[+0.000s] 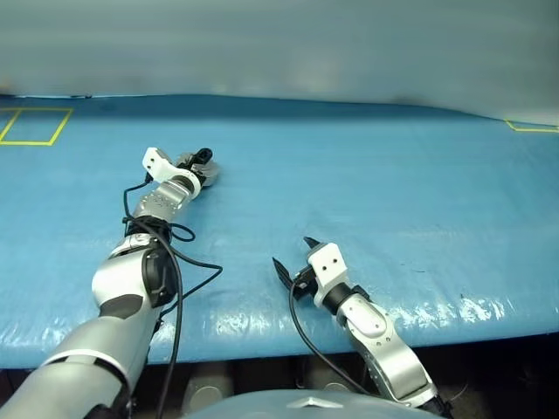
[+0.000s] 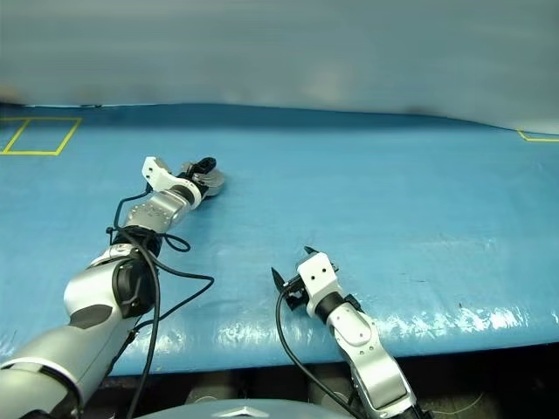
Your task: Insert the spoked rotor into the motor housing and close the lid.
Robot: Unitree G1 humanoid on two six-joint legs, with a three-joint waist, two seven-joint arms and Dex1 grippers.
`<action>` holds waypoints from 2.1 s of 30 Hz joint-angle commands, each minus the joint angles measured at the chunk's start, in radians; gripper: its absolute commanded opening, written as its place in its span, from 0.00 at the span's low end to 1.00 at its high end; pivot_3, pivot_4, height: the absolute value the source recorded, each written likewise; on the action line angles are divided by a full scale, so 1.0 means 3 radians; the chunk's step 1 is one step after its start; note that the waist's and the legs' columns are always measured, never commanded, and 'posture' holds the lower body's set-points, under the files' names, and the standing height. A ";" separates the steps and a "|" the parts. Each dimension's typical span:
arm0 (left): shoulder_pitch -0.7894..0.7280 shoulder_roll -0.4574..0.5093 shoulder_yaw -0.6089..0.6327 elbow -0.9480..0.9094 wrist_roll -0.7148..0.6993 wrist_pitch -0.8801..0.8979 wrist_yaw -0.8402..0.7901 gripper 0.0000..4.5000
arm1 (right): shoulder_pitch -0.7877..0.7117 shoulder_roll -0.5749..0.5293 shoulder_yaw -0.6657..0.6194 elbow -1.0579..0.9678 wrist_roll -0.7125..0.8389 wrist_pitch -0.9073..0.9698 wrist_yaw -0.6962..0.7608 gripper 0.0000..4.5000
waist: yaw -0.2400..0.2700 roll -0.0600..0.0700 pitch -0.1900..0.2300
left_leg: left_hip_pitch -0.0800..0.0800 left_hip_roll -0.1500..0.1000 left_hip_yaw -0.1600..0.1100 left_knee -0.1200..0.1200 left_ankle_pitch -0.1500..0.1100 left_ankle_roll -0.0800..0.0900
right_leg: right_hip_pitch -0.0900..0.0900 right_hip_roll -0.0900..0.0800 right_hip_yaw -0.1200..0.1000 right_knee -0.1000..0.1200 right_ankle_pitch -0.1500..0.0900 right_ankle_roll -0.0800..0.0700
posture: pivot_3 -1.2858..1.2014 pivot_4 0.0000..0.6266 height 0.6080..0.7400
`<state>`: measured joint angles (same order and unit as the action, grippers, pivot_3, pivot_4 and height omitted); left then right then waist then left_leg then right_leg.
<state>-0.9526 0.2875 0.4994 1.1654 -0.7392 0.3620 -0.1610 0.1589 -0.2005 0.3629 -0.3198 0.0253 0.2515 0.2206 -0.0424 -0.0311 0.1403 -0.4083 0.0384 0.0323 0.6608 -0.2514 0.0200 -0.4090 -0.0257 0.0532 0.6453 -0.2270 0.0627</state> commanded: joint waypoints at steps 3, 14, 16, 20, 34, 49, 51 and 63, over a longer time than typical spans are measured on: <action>0.0593 0.0202 -0.0344 -0.0384 0.0420 0.0819 0.0106 0.99 | -0.0097 0.0042 0.0015 0.0000 0.0008 0.0016 0.0126 1.00 | -0.0077 0.0005 -0.0004 | 0.0029 0.0004 0.0007 -0.0004 0.0003 -0.0005 | 0.0020 0.0002 0.0004 0.0006 0.0002 -0.0002 | 0.52 0.24 1.00; 0.2450 0.0271 -0.0970 -0.3425 0.0697 0.1122 -0.0146 0.99 | -0.0201 0.0065 -0.0040 0.0060 0.0162 0.0098 0.0429 1.00 | -0.0081 0.0042 -0.0060 | 0.0110 0.0023 0.0047 -0.0045 0.0001 -0.0008 | 0.0061 -0.0002 0.0044 0.0005 -0.0015 -0.0032 | 0.52 0.24 1.00; 0.2781 0.0323 -0.1122 -0.3865 0.0893 0.0784 -0.0293 0.99 | -0.0194 0.0063 -0.0092 0.0036 0.0205 0.0108 0.0448 1.00 | -0.0070 0.0042 -0.0060 | 0.0103 0.0023 0.0051 -0.0046 0.0001 -0.0008 | 0.0052 -0.0003 0.0048 0.0002 -0.0016 -0.0036 | 0.52 0.24 1.00; 0.3210 0.0347 -0.1326 -0.4284 0.1490 -0.0131 -0.0302 0.99 | -0.0136 0.0069 -0.0191 -0.0050 0.0254 0.0127 0.0422 1.00 | -0.0020 0.0036 -0.0056 | 0.0086 0.0022 0.0054 -0.0046 0.0000 -0.0007 | 0.0035 -0.0011 0.0049 -0.0001 -0.0018 -0.0040 | 0.52 0.24 1.00; 0.3703 0.0122 -0.1638 -0.4609 0.2002 -0.1251 -0.0495 0.99 | 0.0244 0.0108 -0.0227 -0.0260 0.0062 -0.0296 0.0198 1.00 | 0.0089 0.0023 -0.0047 | 0.0024 0.0024 0.0060 -0.0039 -0.0006 0.0005 | -0.0018 -0.0014 0.0042 -0.0007 -0.0018 -0.0040 | 0.52 0.24 1.00; 0.3699 0.0032 -0.1715 -0.4573 0.2093 -0.1152 -0.0574 0.99 | 0.0172 0.0126 -0.0153 -0.0182 -0.0044 -0.0219 0.0205 1.00 | 0.0090 0.0021 -0.0045 | 0.0024 0.0023 0.0059 -0.0033 -0.0006 0.0005 | -0.0016 -0.0007 0.0040 -0.0005 -0.0018 -0.0037 | 0.52 0.24 1.00; 0.3698 0.0024 -0.1711 -0.4563 0.2090 -0.1153 -0.0584 0.99 | 0.0171 0.0120 -0.0148 -0.0184 -0.0055 -0.0207 0.0207 1.00 | 0.0090 0.0021 -0.0045 | 0.0024 0.0023 0.0059 -0.0032 -0.0006 0.0005 | -0.0016 -0.0007 0.0040 -0.0005 -0.0017 -0.0037 | 0.52 0.24 1.00; 0.3679 0.0029 -0.1756 -0.4439 0.2138 -0.1214 -0.0667 0.99 | 0.0177 0.0101 -0.0122 -0.0182 -0.0095 -0.0182 0.0212 1.00 | 0.0090 0.0021 -0.0045 | 0.0024 0.0022 0.0059 -0.0031 -0.0006 0.0005 | -0.0015 -0.0004 0.0040 -0.0004 -0.0017 -0.0037 | 0.52 0.24 1.00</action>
<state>0.1624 0.2980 -0.0290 -0.1577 -0.0990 0.0179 -0.3555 0.2181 -0.1715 0.3259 -0.3592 0.0000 0.2056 0.2834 -0.0156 -0.0247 0.1267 -0.4009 0.0451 0.0500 0.6514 -0.2532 0.0216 -0.4136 -0.0269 0.0654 0.6440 -0.2322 0.0516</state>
